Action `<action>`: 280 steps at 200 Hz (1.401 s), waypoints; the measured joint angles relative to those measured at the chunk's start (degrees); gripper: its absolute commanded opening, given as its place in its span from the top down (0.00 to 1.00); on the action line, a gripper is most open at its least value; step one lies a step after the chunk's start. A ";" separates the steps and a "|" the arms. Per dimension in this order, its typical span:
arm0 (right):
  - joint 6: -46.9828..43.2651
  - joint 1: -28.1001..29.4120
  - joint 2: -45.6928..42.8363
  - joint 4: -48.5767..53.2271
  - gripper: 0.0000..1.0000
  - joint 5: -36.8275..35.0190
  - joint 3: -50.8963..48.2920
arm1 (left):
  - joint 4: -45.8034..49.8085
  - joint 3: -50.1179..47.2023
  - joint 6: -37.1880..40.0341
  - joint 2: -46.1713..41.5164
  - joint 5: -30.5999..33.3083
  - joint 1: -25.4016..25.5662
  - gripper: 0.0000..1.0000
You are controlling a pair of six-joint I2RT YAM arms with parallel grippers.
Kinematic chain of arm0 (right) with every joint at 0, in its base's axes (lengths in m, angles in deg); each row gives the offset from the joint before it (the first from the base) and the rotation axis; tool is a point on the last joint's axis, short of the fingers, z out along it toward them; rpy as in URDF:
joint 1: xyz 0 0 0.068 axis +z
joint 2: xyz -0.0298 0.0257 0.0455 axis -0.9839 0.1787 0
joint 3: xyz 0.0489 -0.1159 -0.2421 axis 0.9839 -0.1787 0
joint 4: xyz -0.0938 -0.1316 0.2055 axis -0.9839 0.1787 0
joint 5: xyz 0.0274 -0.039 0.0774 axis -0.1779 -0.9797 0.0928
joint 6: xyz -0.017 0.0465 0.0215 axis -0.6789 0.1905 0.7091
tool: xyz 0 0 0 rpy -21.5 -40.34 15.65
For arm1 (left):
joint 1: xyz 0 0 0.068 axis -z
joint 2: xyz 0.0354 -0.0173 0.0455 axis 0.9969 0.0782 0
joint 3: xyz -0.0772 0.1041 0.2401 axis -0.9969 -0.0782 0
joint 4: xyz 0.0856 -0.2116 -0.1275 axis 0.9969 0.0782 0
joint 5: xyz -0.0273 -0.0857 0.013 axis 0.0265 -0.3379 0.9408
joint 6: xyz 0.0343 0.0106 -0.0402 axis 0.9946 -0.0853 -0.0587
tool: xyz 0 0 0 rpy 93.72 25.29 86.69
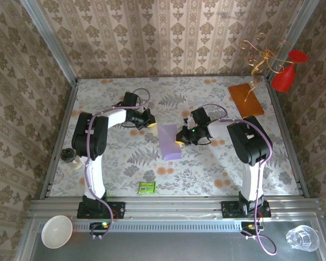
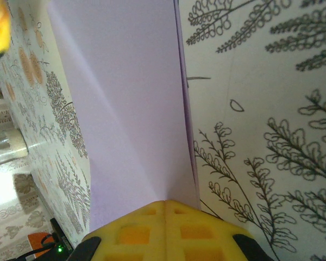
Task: Fold a paper plane with a square sheet of paper (pick it up from the middle)
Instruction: First fold the square sheet of paper in half at the center of the table.
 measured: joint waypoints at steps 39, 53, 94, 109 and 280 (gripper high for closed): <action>0.02 -0.04 0.00 -0.68 0.94 0.24 -0.35 | -5.14 -7.89 -5.11 -5.35 0.17 11.08 0.99; 0.00 -0.04 -0.07 -0.92 0.94 0.22 -0.48 | -5.53 -10.21 -6.25 -5.38 0.09 13.79 0.99; 0.02 -0.04 -0.11 -0.96 0.94 0.24 -0.52 | -5.38 -14.32 -7.21 -5.38 0.15 14.40 0.99; 0.02 -0.04 -0.11 -0.96 0.94 0.22 -0.52 | -5.92 -14.84 -7.21 -5.66 0.09 14.12 0.99; 0.02 -0.04 -0.04 -0.90 0.94 0.22 -0.48 | -8.39 -18.67 -10.21 -15.47 -1.90 8.15 0.98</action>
